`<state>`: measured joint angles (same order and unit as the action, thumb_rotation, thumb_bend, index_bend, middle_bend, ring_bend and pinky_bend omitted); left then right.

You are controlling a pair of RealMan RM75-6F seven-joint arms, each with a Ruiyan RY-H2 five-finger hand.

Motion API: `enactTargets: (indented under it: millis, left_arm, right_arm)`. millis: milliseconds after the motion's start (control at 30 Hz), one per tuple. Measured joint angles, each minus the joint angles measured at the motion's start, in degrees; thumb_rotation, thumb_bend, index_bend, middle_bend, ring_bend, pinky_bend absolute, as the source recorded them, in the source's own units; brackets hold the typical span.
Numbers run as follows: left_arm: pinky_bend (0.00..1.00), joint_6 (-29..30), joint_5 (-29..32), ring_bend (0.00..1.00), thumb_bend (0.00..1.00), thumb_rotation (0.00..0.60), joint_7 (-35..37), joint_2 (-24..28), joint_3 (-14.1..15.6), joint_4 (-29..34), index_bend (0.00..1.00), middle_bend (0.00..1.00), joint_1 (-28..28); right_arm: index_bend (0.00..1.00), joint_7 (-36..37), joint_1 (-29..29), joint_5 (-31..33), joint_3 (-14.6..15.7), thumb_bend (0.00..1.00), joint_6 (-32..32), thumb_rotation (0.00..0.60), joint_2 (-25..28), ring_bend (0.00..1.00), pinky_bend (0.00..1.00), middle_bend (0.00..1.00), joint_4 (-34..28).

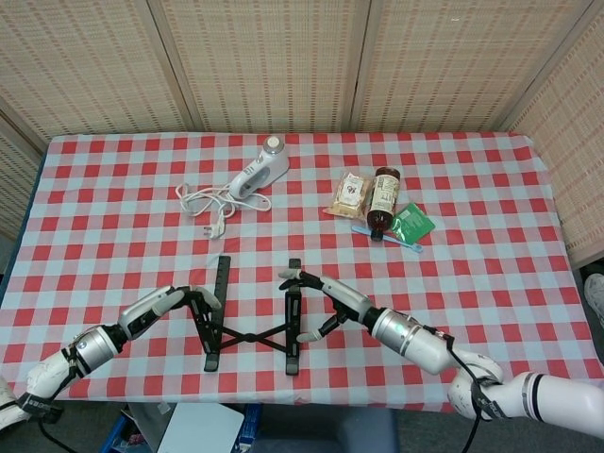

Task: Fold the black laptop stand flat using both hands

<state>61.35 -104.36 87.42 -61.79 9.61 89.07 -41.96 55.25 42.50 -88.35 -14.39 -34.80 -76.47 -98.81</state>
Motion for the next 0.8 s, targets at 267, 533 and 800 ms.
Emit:
enactTargets:
  millis: [267,533,800]
  left_arm:
    - [0.27,3.4,-2.9,0.30,0.19,0.136,-7.3,2.3,2.8,3.6,0.32,0.31,1.5]
    - [0.27,7.3,-6.4,0.30,0.19,0.167,-12.5,3.9,5.9,6.3,0.32,0.31,3.2]
    - [0.27,9.4,-7.8,0.30,0.19,0.165,-14.1,5.2,7.8,8.0,0.32,0.31,3.6]
  right_arm:
    - [0.09,4.7,-0.3,-6.5,5.6,0.00,-6.0,0.600,4.1,0.05,0.08,0.18,-3.3]
    - [0.09,6.2,-0.7,-8.9,9.6,0.00,-11.5,0.600,7.5,0.05,0.08,0.18,-5.6]
    - [0.09,7.4,0.8,-9.2,11.9,0.00,-12.2,0.600,3.8,0.05,0.08,0.18,-4.6]
